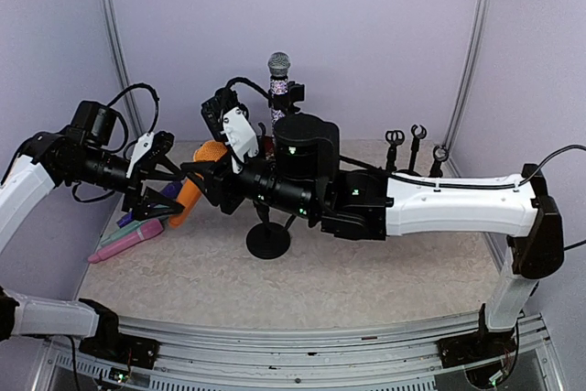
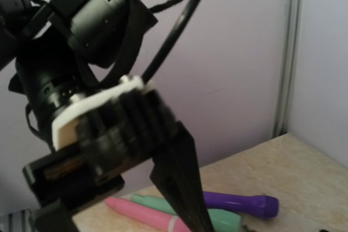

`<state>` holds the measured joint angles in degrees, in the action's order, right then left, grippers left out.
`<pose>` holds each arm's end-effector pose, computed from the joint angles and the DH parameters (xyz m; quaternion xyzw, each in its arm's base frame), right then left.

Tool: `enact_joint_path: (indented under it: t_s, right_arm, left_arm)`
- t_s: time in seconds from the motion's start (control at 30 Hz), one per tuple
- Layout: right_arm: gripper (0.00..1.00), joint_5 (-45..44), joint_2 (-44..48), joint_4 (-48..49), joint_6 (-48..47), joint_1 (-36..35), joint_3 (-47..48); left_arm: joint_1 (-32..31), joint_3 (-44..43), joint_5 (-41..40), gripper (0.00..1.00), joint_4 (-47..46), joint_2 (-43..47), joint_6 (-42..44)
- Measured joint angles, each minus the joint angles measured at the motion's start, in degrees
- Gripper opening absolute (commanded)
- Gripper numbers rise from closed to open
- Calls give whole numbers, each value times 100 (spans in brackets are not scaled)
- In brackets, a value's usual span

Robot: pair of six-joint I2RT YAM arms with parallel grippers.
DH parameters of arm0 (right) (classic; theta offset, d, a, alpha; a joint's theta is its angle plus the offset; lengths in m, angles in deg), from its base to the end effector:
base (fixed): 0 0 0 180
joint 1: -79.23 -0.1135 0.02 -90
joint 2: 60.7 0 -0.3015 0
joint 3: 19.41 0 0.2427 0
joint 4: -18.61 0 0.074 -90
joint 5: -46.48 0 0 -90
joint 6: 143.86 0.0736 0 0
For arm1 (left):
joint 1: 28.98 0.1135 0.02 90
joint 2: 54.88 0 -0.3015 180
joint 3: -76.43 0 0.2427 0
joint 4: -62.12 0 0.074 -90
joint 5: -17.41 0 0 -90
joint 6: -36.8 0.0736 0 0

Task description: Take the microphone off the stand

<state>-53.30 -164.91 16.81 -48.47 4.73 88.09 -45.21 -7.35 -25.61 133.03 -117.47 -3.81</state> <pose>0.1411 0.4619 0.4235 -0.3441 0.6073 0.4126 0.5853 0.1653 -0.1042 0.3741 0.5819 0.6493 -0.2685 0.4094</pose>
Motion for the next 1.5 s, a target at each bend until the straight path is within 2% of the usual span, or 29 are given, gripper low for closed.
enact_joint_path:
  t_s: [0.13, 0.27, 0.3, 0.4, 0.43, 0.47, 0.53, 0.63, 0.87, 1.07, 1.23, 1.4, 1.5]
  right_arm:
    - [0, 219, -151, 157, 199, 76, 79]
    - [0, 350, -280, 297, 326, 109, 98]
    - [8, 361, -306, 328, 332, 120, 105]
    - [60, 417, -328, 363, 391, 166, 105]
    - [72, 448, -328, 365, 393, 192, 105]
    - [80, 448, -326, 365, 380, 208, 105]
    - [84, 450, -308, 358, 385, 219, 76]
    - [83, 372, -20, 345, 378, 245, -337]
    - [72, 313, 1762, 332, 678, 387, -1985]
    - [64, 210, 2761, 326, 1375, 870, -2966]
    - [60, 562, 2691, -118, 2264, 1578, -3366]
    - [65, 1207, 2050, -610, 2968, 2164, -3206]
    - [66, 1917, 1648, -605, 3390, 2516, -3206]
  left_arm:
    - [-114, -2, 85, 60, 70, -4, 15]
    - [-205, -2, 107, 38, 122, -11, -15]
    - [-225, -7, 107, 33, 140, -15, -17]
    - [-247, -7, 74, 25, 94, -33, 13]
    - [-247, 4, 52, 22, 39, -31, 39]
    - [-236, 17, 39, 19, 4, -31, 42]
    - [-133, 166, -136, 16, -153, -9, 28]
    - [98, 664, -466, 14, -433, 46, 98]
    - [459, 2409, -2308, 12, -1279, 111, 103]
    - [614, 3506, -3595, 12, -2216, 46, 149]
    - [833, 4030, -4356, 16, -3058, -251, 247]
    - [883, 4111, -4752, 23, -3497, -433, 260]
    - [887, 4127, -4907, 38, -3722, -455, 275]
